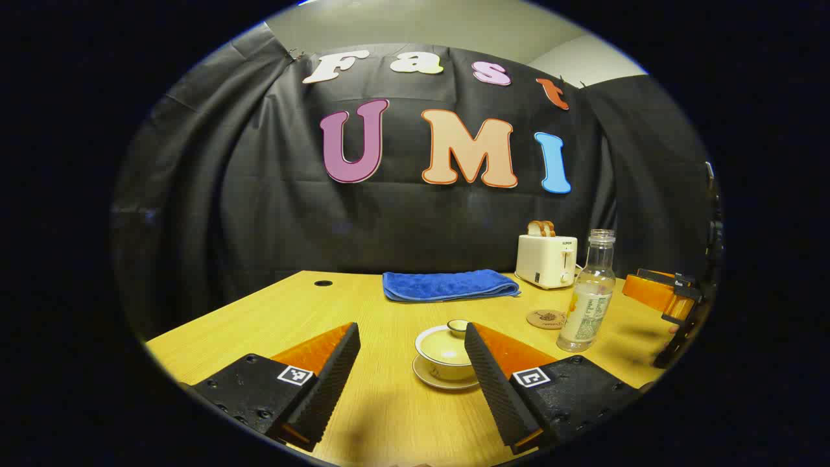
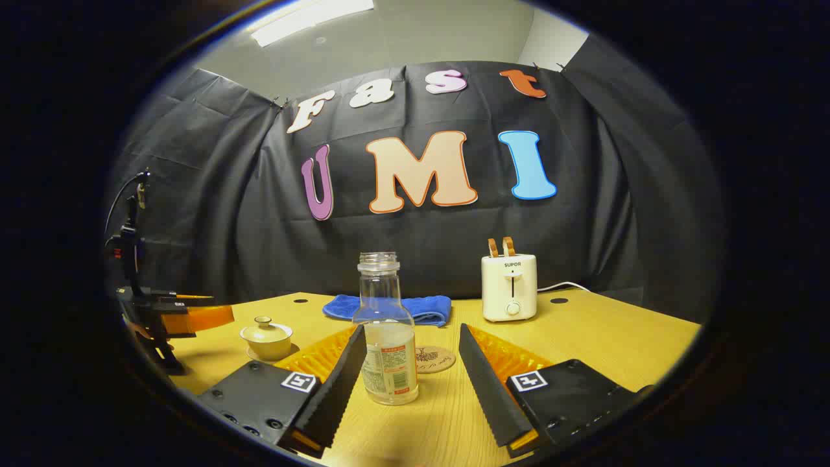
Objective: Open the teacup lid with one hand, grasp the water bottle and pour water into the teacup with the other hand; after pouring, place the water bottle on the coaster and then close the teacup lid.
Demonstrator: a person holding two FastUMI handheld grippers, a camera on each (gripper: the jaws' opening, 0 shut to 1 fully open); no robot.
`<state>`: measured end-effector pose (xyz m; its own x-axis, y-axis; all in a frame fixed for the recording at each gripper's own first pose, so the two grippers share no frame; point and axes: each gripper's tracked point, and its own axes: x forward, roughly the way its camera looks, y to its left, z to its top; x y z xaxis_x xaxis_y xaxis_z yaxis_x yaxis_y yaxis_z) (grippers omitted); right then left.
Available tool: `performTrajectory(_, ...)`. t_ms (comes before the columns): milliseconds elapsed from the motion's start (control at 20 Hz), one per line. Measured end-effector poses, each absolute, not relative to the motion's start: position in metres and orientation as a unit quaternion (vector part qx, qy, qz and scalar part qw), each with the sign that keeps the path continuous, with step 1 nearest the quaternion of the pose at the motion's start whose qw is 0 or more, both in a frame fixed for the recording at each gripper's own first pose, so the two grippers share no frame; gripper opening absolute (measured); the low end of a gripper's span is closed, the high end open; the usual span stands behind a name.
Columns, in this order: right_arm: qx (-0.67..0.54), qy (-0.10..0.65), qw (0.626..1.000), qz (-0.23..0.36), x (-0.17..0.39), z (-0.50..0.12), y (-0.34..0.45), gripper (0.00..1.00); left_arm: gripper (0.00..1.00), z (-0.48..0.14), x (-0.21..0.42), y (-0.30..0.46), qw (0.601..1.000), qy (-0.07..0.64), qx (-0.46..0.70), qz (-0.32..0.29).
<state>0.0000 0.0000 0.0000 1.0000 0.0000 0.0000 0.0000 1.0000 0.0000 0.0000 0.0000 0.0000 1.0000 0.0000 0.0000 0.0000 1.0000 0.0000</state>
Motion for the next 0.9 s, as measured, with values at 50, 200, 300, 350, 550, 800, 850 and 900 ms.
performTrajectory(50,-0.001,0.003,1.0,0.0,0.001,-0.001,-0.001,0.92,0.95,0.0,0.0,-0.001,1.0,-0.001,0.001,0.0)
performTrajectory(200,0.0,0.005,1.0,0.001,0.001,-0.001,0.002,0.92,0.95,0.0,0.001,-0.001,1.0,-0.003,0.002,-0.002)
performTrajectory(300,-0.003,0.008,1.0,0.0,0.001,-0.003,0.003,0.92,0.95,-0.001,0.001,-0.001,1.0,-0.002,0.002,-0.001)
performTrajectory(350,-0.004,0.01,1.0,0.0,0.002,-0.004,0.004,0.92,0.95,-0.002,0.0,-0.001,1.0,-0.001,0.003,-0.001)
performTrajectory(550,-0.008,0.02,1.0,0.001,0.002,-0.009,0.006,0.92,0.95,-0.006,0.002,-0.001,1.0,0.003,0.003,-0.001)
performTrajectory(800,-0.015,0.026,1.0,-0.003,0.004,-0.012,0.007,0.93,0.95,-0.006,0.002,0.001,1.0,0.004,0.003,0.003)
performTrajectory(850,-0.015,0.027,1.0,-0.003,0.003,-0.012,0.007,0.92,0.95,-0.007,0.001,0.003,1.0,0.004,0.003,0.005)
performTrajectory(900,-0.014,0.028,0.999,-0.004,0.003,-0.013,0.006,0.92,0.95,-0.007,0.002,0.003,1.0,0.003,0.003,0.006)
